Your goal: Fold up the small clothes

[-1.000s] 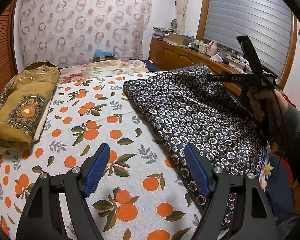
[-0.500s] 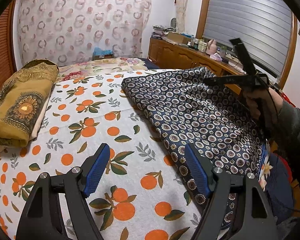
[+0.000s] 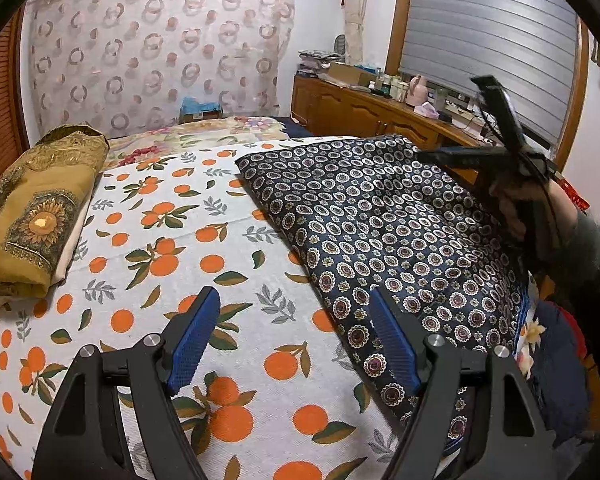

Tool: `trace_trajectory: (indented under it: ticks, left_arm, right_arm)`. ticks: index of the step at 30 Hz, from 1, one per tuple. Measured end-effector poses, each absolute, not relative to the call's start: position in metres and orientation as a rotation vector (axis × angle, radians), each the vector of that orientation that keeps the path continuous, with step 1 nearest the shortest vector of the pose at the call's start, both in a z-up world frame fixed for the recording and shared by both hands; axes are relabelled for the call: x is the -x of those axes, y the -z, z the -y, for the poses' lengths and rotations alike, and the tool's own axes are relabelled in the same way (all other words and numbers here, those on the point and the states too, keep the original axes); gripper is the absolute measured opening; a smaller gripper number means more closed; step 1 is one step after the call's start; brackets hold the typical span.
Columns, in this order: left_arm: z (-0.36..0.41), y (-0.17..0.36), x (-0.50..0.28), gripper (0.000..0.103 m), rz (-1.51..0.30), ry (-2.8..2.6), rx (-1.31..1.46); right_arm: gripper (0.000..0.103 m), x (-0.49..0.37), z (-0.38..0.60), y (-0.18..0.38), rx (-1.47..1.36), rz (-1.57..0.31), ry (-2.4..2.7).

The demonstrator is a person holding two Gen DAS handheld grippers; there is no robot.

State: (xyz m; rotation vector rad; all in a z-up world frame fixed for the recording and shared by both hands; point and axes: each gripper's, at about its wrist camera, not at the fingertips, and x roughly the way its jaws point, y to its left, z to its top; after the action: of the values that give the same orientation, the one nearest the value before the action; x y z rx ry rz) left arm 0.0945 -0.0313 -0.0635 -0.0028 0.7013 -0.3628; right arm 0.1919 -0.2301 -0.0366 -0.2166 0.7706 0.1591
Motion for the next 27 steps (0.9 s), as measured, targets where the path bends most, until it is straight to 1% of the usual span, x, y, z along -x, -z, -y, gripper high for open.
trace_trajectory:
  ticks: [3,11,15,17,23,24,27]
  left_arm:
    - [0.033,0.064,-0.094,0.078,-0.701,0.359,0.004]
    - [0.037,0.075,-0.098,0.078,-0.739,0.400,0.032]
    - [0.051,0.083,-0.099,0.085,-0.793,0.473,0.010]
    - [0.059,0.086,-0.097,0.088,-0.802,0.484,-0.014]
    - [0.073,0.095,-0.096,0.089,-0.839,0.493,-0.073]
    - [0.073,0.096,-0.097,0.089,-0.847,0.492,-0.079]
    - [0.074,0.100,-0.097,0.089,-0.870,0.498,-0.075]
  right_arm:
    - [0.054,-0.166,0.226,0.039,0.238,-0.758,-0.166]
    - [0.054,-0.081,0.240,0.046,0.236,-0.760,-0.189]
    - [0.054,-0.053,0.252,0.043,0.221,-0.776,-0.178]
    - [0.054,-0.041,0.260,0.043,0.211,-0.791,-0.151]
    - [0.054,-0.023,0.271,0.045,0.198,-0.822,-0.144]
    - [0.050,-0.020,0.272,0.045,0.194,-0.826,-0.150]
    - [0.049,-0.023,0.269,0.043,0.186,-0.837,-0.161]
